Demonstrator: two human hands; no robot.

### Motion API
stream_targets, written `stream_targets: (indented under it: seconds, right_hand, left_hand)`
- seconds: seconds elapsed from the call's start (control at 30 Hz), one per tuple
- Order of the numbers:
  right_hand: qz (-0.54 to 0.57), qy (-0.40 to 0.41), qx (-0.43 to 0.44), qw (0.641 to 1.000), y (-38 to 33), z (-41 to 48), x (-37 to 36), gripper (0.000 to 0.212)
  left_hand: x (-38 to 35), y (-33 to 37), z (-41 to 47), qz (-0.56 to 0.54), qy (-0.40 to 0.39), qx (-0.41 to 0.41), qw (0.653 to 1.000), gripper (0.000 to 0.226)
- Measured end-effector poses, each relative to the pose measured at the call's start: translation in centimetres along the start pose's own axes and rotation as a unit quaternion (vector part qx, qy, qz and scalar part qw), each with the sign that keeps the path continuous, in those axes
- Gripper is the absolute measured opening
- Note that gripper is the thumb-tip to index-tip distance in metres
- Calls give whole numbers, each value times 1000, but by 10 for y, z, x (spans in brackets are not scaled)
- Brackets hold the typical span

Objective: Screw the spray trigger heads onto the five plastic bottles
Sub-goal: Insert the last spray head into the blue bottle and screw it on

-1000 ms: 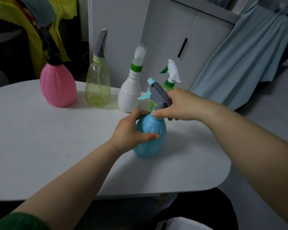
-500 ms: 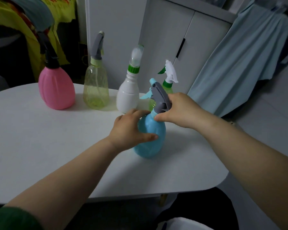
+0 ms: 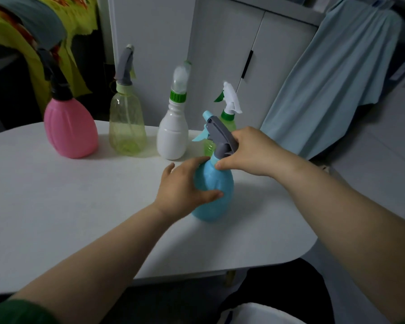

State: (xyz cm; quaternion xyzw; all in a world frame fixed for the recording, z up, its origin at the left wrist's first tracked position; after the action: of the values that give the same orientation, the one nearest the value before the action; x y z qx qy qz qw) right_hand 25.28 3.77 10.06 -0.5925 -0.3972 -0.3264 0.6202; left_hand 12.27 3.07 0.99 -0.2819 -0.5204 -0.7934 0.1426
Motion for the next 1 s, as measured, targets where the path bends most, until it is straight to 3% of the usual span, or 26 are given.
stream_targets:
  seconds: [0.1, 0.27, 0.43, 0.53, 0.63, 0.7, 0.9, 1.0]
  right_hand:
    - [0, 26, -3, 1000, 2, -3, -2, 28]
    - [46, 14, -12, 999, 7, -5, -1, 28]
    - [86, 64, -27, 994, 8, -6, -16, 26]
    - [189, 22, -13, 982, 15, -13, -21, 13]
    - [263, -48, 21, 963, 29, -18, -19, 45]
    - [315, -66, 54, 945, 36, -18, -19, 52]
    - [384, 42, 59, 921, 43, -9, -37, 34]
    - [382, 98, 57, 917, 45, -6, -44, 35]
  left_hand:
    - [-9, 4, -3, 16, 28, 9, 999, 72]
    - [9, -9, 13, -114, -122, -5, 986, 71]
    - [2, -8, 10, -85, -52, -10, 995, 74]
    - [0, -8, 9, -86, -43, -10, 995, 75]
    - [2, -9, 10, -94, -59, -10, 994, 74]
    - [2, -10, 11, -95, -62, -9, 994, 73]
    - [2, -12, 11, -103, -59, -5, 993, 73]
    - [0, -12, 11, -101, -61, -8, 993, 73]
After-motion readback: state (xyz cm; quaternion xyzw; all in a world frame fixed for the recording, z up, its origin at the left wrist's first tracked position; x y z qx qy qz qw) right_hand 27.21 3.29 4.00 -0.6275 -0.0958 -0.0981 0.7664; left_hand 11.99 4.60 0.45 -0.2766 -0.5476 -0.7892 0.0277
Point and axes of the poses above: each hand's wrist, its own z-axis towards the middle knuckle, its own x-axis out of the back of the hand, y = z × x, the point moved 1 cm from there along z, towards the middle knuckle, and after that the axes turned 4 degrees about -x, right-handed, at the moved point
